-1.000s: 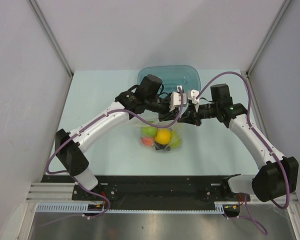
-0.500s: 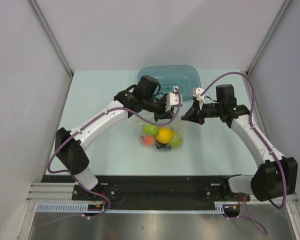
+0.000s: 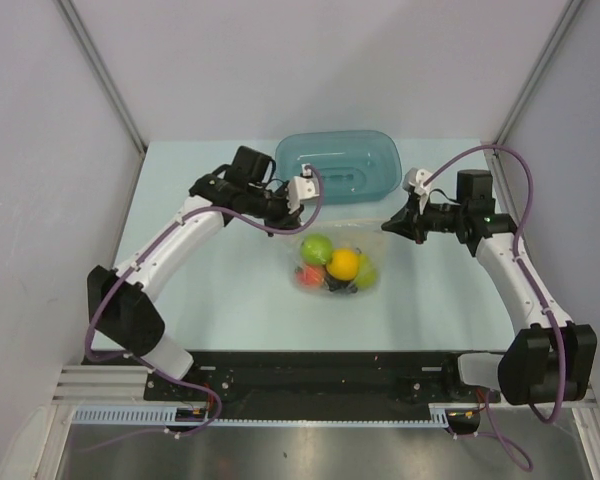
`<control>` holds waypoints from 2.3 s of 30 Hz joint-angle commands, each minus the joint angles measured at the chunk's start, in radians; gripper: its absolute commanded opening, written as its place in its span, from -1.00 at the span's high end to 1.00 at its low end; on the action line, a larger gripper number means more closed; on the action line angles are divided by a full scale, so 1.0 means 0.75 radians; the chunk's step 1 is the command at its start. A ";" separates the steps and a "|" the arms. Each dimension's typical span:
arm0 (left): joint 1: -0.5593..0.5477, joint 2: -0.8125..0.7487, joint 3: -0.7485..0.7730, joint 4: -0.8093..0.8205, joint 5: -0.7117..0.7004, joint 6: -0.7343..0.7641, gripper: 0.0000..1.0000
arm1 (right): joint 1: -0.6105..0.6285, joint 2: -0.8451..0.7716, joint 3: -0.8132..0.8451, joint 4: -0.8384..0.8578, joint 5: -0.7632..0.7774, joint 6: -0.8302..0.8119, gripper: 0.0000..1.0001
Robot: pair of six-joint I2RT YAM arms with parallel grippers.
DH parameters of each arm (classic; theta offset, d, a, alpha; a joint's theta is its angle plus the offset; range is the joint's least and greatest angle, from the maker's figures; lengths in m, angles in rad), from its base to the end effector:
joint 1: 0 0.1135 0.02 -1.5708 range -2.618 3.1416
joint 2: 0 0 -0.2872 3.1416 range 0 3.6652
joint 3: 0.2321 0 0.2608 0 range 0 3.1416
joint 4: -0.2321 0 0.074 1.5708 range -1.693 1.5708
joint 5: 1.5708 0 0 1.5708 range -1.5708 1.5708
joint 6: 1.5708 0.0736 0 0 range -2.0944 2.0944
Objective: Place the food in the zip-top bag and seal the zipper
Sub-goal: Zip the zipper food storage bag at the center of the board, then place the zipper food storage bag at the center of the board, then reset both arms
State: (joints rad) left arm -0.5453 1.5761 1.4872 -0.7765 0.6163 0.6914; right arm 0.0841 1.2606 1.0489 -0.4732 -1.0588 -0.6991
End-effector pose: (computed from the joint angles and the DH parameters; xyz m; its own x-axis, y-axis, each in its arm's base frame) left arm 0.2913 -0.2265 0.3358 -0.0273 0.6251 -0.7801 0.9879 0.1359 0.0744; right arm 0.2719 0.0873 0.3227 -0.0231 -0.3183 -0.9477 -0.9521 0.2961 -0.0763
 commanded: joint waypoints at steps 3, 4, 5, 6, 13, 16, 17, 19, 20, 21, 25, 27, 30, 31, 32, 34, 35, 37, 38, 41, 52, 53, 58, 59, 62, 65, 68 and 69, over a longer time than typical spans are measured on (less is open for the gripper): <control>0.166 -0.109 -0.056 -0.153 -0.130 0.125 0.95 | -0.102 -0.047 0.005 0.056 0.037 -0.017 1.00; 0.181 -0.113 -0.060 -0.155 -0.138 0.131 0.95 | -0.136 -0.047 0.005 0.058 0.035 -0.017 1.00; 0.195 -0.126 -0.064 -0.151 -0.143 0.140 0.95 | -0.141 -0.045 0.005 0.060 0.035 -0.015 1.00; 0.224 -0.130 -0.062 -0.149 -0.151 0.140 0.95 | -0.145 -0.045 0.005 0.062 0.035 -0.009 1.00; 0.251 -0.156 -0.034 -0.175 -0.063 0.113 1.00 | -0.135 -0.051 0.005 0.091 -0.010 0.008 1.00; 0.251 -0.189 -0.024 -0.277 0.067 0.166 1.00 | -0.116 -0.106 0.005 0.020 -0.053 -0.066 1.00; 0.246 -0.201 -0.007 -0.322 0.100 0.186 1.00 | -0.082 -0.126 0.005 -0.009 -0.091 -0.080 1.00; 0.234 -0.254 -0.005 -0.412 0.150 0.217 1.00 | -0.049 -0.218 0.005 -0.164 -0.116 -0.186 1.00; 0.226 -0.279 -0.023 -0.419 0.146 0.205 1.00 | 0.004 -0.253 0.005 -0.242 -0.114 -0.249 1.00; 0.210 -0.305 -0.036 -0.427 0.150 0.201 1.00 | 0.033 -0.284 0.005 -0.380 -0.108 -0.295 1.00; 0.183 -0.479 -0.081 -0.488 0.207 0.223 1.00 | 0.139 -0.433 -0.012 -0.451 -0.079 -0.177 1.00; 0.177 -0.520 -0.087 -0.511 0.228 0.219 1.00 | 0.176 -0.505 -0.024 -0.362 -0.057 -0.081 1.00; 0.175 -0.547 -0.111 -0.440 0.177 0.160 1.00 | 0.189 -0.497 -0.051 -0.206 0.023 0.128 1.00; 0.177 -0.539 -0.124 -0.403 0.150 0.097 1.00 | 0.189 -0.472 -0.051 -0.197 0.057 0.130 1.00; 0.177 -0.515 -0.148 -0.356 0.115 0.068 1.00 | 0.189 -0.438 -0.053 -0.185 0.076 0.104 1.00; 0.177 -0.469 -0.175 -0.199 -0.034 -0.011 1.00 | 0.189 -0.321 -0.055 -0.146 0.145 0.055 1.00; 0.179 -0.402 -0.171 -0.151 -0.085 -0.036 1.00 | 0.186 -0.282 -0.053 -0.092 0.168 0.024 1.00; 0.183 -0.322 -0.161 -0.049 -0.173 -0.071 0.96 | 0.174 -0.145 -0.053 -0.026 0.225 -0.003 1.00; 0.183 -0.227 -0.154 -0.014 -0.198 -0.089 0.95 | 0.174 -0.102 -0.053 0.066 0.238 0.022 1.00; 0.191 -0.073 -0.099 0.066 -0.218 -0.151 0.92 | 0.182 0.096 -0.051 0.211 0.303 0.057 1.00; 0.230 0.159 0.103 0.058 -0.098 -0.347 0.02 | 0.139 0.179 -0.051 0.344 0.385 0.216 -0.55; 0.238 0.153 0.128 0.019 -0.086 -0.355 -0.05 | 0.117 0.136 -0.049 0.379 0.391 0.245 -0.67; 0.340 0.081 0.248 0.005 -0.051 -0.478 -0.99 | -0.008 0.009 -0.032 0.530 0.393 0.502 -0.99; 0.359 0.075 0.275 -0.012 -0.034 -0.492 -0.99 | -0.032 -0.004 -0.018 0.579 0.397 0.596 -0.99; 0.438 0.091 0.395 -0.014 -0.040 -0.641 -0.99 | -0.151 -0.028 0.025 0.619 0.428 0.741 -0.99; 0.520 0.083 0.459 0.013 -0.048 -0.699 -0.99 | -0.280 -0.018 0.052 0.621 0.450 0.827 -1.00; 0.590 0.077 0.471 0.021 -0.108 -0.744 -0.99 | -0.429 0.029 0.078 0.619 0.457 0.889 -0.99; 0.614 0.091 0.469 0.015 -0.108 -0.756 -0.99 | -0.466 0.070 0.096 0.609 0.461 0.903 -0.99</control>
State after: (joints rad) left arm -0.1371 1.6688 1.8057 -0.7673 0.5529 0.2203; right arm -0.1650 1.2583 1.0637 -0.0494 -0.7403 -0.1413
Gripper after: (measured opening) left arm 0.995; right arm 0.994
